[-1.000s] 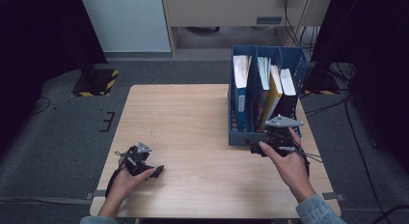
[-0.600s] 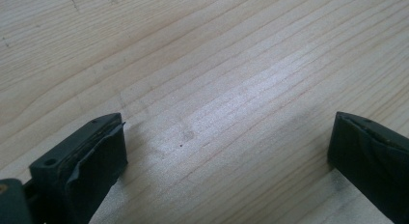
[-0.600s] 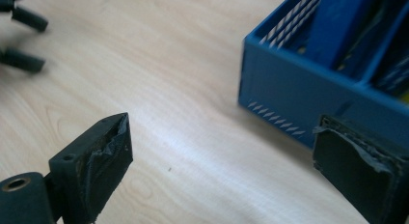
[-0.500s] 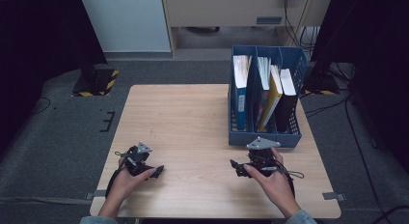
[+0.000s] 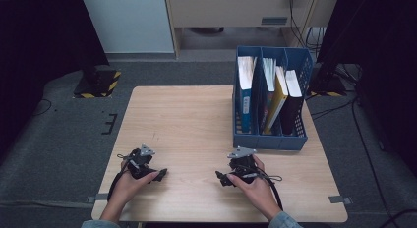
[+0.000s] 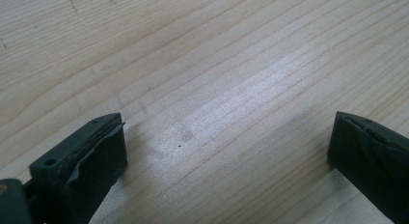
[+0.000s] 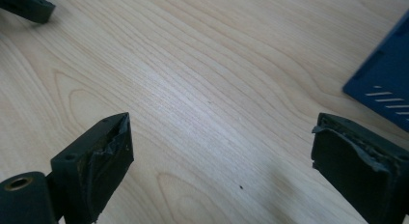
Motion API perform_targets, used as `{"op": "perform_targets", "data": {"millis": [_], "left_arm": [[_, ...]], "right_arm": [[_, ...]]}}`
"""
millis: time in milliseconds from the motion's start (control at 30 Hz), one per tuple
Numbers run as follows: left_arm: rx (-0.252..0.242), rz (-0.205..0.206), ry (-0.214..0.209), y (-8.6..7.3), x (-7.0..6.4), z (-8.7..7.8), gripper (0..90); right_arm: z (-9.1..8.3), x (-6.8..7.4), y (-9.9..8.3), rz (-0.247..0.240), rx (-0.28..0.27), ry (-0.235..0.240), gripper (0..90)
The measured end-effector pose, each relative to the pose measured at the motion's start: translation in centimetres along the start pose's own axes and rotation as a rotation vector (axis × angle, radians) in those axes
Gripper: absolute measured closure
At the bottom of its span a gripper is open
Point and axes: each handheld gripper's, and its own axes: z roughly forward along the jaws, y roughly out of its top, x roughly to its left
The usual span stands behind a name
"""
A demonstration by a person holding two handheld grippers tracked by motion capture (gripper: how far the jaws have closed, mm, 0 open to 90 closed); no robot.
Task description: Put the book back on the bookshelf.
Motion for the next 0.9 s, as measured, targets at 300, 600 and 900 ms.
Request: {"op": "perform_targets", "data": {"millis": [300,600,900], "left_arm": [[-0.005,-0.003,-0.002,0.0,0.0,0.0,0.0],[-0.005,-0.001,-0.003,0.1,0.0,0.1,0.0],[-0.007,0.001,-0.005,0.0,0.0,0.1,0.0]], "right_arm": [[2.9,0.6,0.4,0.019,0.042,-0.058,9.7],[5.2,0.5,0.4,0.059,-0.008,-0.134,6.3],[5.2,1.0,0.3,0.093,0.003,-0.167,2.9]]}}
